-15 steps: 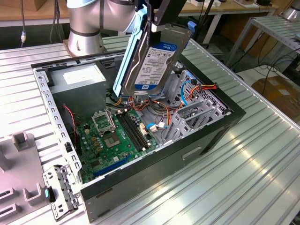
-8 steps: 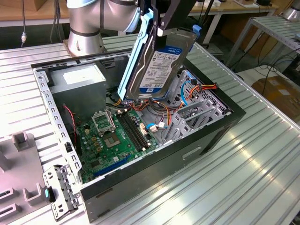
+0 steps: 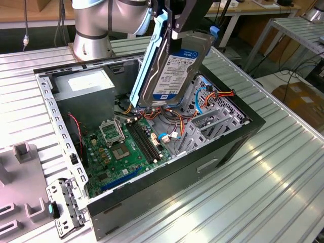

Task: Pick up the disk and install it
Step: 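Insert the disk into the insertion slot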

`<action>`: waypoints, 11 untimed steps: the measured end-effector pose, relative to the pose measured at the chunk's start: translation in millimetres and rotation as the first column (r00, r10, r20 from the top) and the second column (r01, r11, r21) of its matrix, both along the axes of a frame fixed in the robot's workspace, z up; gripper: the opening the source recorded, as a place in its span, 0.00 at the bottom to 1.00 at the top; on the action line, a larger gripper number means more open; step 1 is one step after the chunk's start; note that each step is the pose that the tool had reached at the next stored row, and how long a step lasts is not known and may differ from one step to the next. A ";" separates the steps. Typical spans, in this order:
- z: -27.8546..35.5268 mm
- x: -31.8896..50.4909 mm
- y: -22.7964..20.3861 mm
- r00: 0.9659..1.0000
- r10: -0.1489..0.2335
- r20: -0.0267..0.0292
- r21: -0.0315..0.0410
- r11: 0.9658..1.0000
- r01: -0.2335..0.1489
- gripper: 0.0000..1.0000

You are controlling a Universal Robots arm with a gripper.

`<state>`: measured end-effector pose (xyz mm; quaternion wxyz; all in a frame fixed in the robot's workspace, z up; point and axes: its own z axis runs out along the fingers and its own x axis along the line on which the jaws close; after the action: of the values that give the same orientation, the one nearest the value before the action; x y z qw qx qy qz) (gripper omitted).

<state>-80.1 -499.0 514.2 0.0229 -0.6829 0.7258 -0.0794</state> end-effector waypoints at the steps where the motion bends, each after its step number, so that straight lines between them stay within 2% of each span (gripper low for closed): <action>1: -0.6 0.0 0.0 1.000 0.000 0.016 0.000 1.000 0.000 0.37; 3: -1.2 0.0 0.0 0.999 0.000 0.034 0.000 1.000 0.000 0.37; 4: -1.6 -0.1 0.0 0.999 0.000 0.048 0.000 1.000 0.000 0.37; 5: -2.4 -0.1 0.0 0.998 0.000 0.068 0.000 1.000 0.000 0.37; 6: -2.7 -0.2 0.0 0.997 0.000 0.075 0.000 1.000 0.000 0.37; 7: -3.3 -0.3 0.0 0.996 0.000 0.086 0.000 1.000 0.000 0.37; 8: -4.0 -0.3 0.0 0.996 0.000 0.092 0.000 1.000 0.000 0.37; 10: -5.7 -0.6 -2.2 0.995 0.000 0.104 0.000 1.000 0.000 0.37; 11: -6.6 -0.7 -3.7 0.994 0.000 0.107 0.000 1.000 0.000 0.37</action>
<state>-80.8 -502.7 507.6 0.0618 -0.6777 0.7235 -0.1159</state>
